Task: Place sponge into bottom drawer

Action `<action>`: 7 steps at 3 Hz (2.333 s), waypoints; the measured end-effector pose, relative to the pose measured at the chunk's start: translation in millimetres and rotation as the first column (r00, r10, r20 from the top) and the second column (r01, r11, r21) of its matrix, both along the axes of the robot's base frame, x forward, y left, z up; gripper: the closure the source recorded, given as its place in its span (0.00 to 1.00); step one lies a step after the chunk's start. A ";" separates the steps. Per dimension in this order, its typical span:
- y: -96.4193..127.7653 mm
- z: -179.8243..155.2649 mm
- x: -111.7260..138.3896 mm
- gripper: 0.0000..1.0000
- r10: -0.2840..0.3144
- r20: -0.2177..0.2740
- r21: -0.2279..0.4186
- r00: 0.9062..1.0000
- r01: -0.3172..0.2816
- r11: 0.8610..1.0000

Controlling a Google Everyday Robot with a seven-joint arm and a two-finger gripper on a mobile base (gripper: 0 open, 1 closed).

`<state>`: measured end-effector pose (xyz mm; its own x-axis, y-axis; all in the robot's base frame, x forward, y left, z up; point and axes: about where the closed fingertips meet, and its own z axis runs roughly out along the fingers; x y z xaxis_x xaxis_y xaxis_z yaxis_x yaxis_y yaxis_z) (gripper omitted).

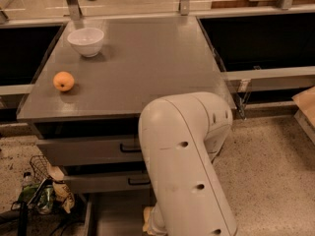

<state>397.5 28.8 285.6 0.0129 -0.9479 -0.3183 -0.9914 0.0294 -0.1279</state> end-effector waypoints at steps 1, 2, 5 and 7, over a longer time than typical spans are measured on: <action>-5.4 -13.8 -2.4 1.00 -0.007 -0.023 0.006 1.000 0.007 1.000; -23.7 -47.4 -7.0 1.00 -0.043 -0.095 0.043 0.995 0.047 0.998; -31.2 -56.7 -6.9 1.00 -0.059 -0.124 0.081 0.991 0.069 0.994; -38.9 -79.3 -2.8 1.00 -0.099 -0.149 0.078 0.984 0.111 0.991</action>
Offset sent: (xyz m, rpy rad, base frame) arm -0.0093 -0.0326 -0.0621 0.0522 0.1239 -0.0626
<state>394.7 -10.1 206.3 -0.1373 -0.9106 -0.3897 -0.9900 0.1391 0.0237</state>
